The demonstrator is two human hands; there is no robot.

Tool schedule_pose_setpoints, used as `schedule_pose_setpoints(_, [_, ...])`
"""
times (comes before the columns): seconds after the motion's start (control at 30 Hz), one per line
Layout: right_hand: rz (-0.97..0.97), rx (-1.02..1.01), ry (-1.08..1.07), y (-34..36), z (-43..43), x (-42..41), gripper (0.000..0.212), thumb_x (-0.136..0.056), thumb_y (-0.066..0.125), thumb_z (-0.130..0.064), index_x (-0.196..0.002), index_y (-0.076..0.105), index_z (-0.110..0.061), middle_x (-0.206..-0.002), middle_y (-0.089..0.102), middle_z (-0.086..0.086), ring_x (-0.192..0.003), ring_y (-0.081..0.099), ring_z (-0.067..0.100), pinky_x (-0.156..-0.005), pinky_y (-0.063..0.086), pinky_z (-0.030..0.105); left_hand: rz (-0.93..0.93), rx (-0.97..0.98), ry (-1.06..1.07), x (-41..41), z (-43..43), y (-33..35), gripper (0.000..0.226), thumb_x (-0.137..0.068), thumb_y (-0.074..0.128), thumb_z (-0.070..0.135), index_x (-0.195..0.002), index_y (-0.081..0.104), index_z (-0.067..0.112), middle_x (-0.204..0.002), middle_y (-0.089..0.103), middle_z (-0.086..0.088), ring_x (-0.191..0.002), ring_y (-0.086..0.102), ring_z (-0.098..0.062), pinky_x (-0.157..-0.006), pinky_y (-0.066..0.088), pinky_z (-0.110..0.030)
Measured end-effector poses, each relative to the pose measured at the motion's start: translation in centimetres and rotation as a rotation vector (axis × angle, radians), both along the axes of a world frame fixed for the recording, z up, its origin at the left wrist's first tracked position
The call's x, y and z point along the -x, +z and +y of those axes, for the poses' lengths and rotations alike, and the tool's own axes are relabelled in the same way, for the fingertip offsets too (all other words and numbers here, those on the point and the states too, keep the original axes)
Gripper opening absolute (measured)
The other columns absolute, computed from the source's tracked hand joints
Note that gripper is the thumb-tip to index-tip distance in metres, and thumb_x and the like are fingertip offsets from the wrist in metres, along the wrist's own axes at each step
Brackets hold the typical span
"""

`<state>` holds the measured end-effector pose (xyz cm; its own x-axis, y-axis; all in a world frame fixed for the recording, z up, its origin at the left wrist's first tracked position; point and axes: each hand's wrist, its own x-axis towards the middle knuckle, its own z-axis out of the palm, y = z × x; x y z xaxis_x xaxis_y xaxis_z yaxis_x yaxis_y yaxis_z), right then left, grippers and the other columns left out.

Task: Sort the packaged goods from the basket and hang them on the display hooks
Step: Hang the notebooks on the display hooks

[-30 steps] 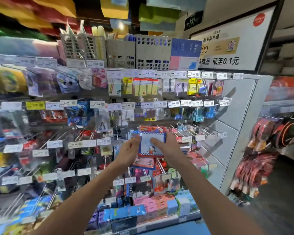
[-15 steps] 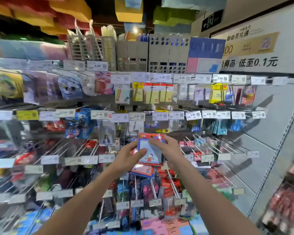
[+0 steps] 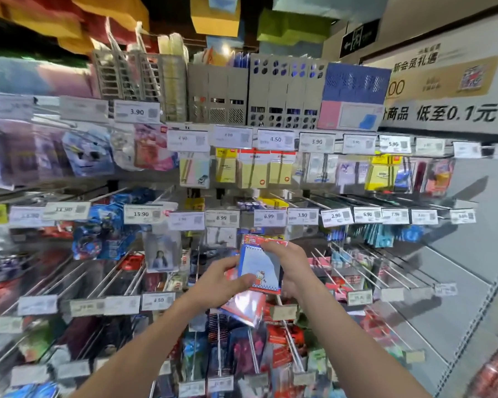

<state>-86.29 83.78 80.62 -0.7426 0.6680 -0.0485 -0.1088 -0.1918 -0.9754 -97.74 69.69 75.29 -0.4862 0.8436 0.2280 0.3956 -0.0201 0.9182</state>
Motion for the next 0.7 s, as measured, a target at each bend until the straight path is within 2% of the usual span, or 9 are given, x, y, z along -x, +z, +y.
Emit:
schedule_pose_setpoints(0.1, [0.014, -0.009, 0.03, 0.3, 1.9, 0.8, 0.019, -0.087, 0.073, 0.003, -0.071, 0.067, -0.005, -0.066, 0.068, 0.014, -0.054, 0.066, 0.026, -0.05, 0.052, 0.03, -0.025, 0.04, -0.01, -0.1, 1.0, -0.5, 0.034, -0.096, 0.069, 0.045, -0.125, 0.07, 0.029, -0.12, 0.075, 0.008, -0.107, 0.072, -0.016, -0.095, 0.057, -0.039])
schedule_pose_setpoints(0.23, [0.003, -0.068, 0.126, 1.0, 3.5, 1.2, 0.024, -0.086, 0.071, 0.006, -0.066, 0.063, -0.005, -0.061, 0.064, 0.01, -0.049, 0.063, 0.019, -0.046, 0.047, 0.022, -0.053, 0.041, 0.028, 0.0, 2.2, -0.9, 0.037, -0.095, 0.066, 0.055, -0.125, 0.071, 0.033, -0.118, 0.075, 0.008, -0.105, 0.071, -0.02, -0.086, 0.057, -0.041])
schedule_pose_setpoints(0.33, [-0.04, -0.11, 0.127, 1.2, 4.0, 1.4, 0.016, -0.087, 0.072, 0.003, -0.074, 0.064, 0.0, -0.059, 0.063, 0.007, -0.046, 0.061, 0.014, -0.042, 0.043, 0.018, -0.093, 0.066, 0.056, 0.4, 2.9, -1.4, 0.038, -0.094, 0.064, 0.06, -0.122, 0.071, 0.035, -0.115, 0.076, 0.003, -0.103, 0.072, -0.026, -0.082, 0.058, -0.051])
schedule_pose_setpoints(0.37, [-0.087, -0.203, 0.09, 1.1, 4.3, 1.6, 0.015, -0.088, 0.074, -0.005, -0.077, 0.065, -0.001, -0.061, 0.061, 0.007, -0.049, 0.06, 0.015, -0.043, 0.042, 0.019, -0.102, 0.076, 0.074, 0.7, 3.1, -1.6, 0.034, -0.094, 0.065, 0.058, -0.118, 0.073, 0.036, -0.112, 0.077, 0.001, -0.1, 0.073, -0.026, -0.081, 0.058, -0.051])
schedule_pose_setpoints(0.4, [-0.196, -0.398, 0.052, 0.8, 4.9, 1.9, 0.024, -0.089, 0.076, -0.019, -0.076, 0.062, -0.005, -0.063, 0.056, 0.006, -0.054, 0.055, 0.018, -0.046, 0.039, 0.022, -0.104, 0.085, 0.099, 1.0, 3.1, -1.8, 0.028, -0.095, 0.066, 0.055, -0.115, 0.074, 0.037, -0.11, 0.077, -0.001, -0.097, 0.073, -0.025, -0.079, 0.058, -0.049])
schedule_pose_setpoints(0.47, [-0.5, -0.951, -0.078, 0.1, 6.1, 2.2, 0.047, -0.087, 0.071, -0.052, -0.072, 0.053, -0.011, -0.067, 0.051, 0.001, -0.063, 0.051, 0.023, -0.051, 0.032, 0.031, -0.087, 0.089, 0.145, 1.5, 3.0, -2.1, 0.018, -0.1, 0.065, 0.044, -0.111, 0.076, 0.035, -0.108, 0.077, -0.003, -0.09, 0.072, -0.02, -0.076, 0.057, -0.041])
schedule_pose_setpoints(0.5, [-0.586, -1.18, -0.179, 0.0, 6.4, 2.1, 0.05, -0.089, 0.066, -0.059, -0.074, 0.054, -0.012, -0.07, 0.054, 0.0, -0.069, 0.056, 0.026, -0.053, 0.033, 0.032, -0.077, 0.088, 0.158, 1.8, 2.9, -2.3, 0.016, -0.101, 0.064, 0.039, -0.11, 0.076, 0.034, -0.107, 0.078, -0.002, -0.089, 0.071, -0.017, -0.076, 0.055, -0.037])
schedule_pose_setpoints(0.6, [-0.498, -1.516, -0.35, 0.7, 7.5, 1.2, 0.036, -0.097, 0.06, -0.049, -0.086, 0.06, -0.015, -0.083, 0.061, 0.002, -0.081, 0.065, 0.032, -0.057, 0.037, 0.032, -0.07, 0.095, 0.174, 2.0, 2.5, -2.6, 0.016, -0.103, 0.061, 0.033, -0.114, 0.072, 0.033, -0.1, 0.078, 0.014, -0.085, 0.072, -0.007, -0.07, 0.053, -0.02])
schedule_pose_setpoints(0.7, [-0.306, -1.684, -0.456, 1.1, 9.1, 1.2, 0.028, -0.089, 0.073, -0.035, -0.086, 0.054, -0.014, -0.083, 0.057, 0.005, -0.068, 0.06, 0.032, -0.052, 0.033, 0.031, -0.058, 0.067, 0.19, 2.1, 2.8, -2.3, 0.021, -0.102, 0.061, 0.037, -0.12, 0.071, 0.032, -0.108, 0.077, 0.014, -0.093, 0.074, -0.011, -0.076, 0.057, -0.028])
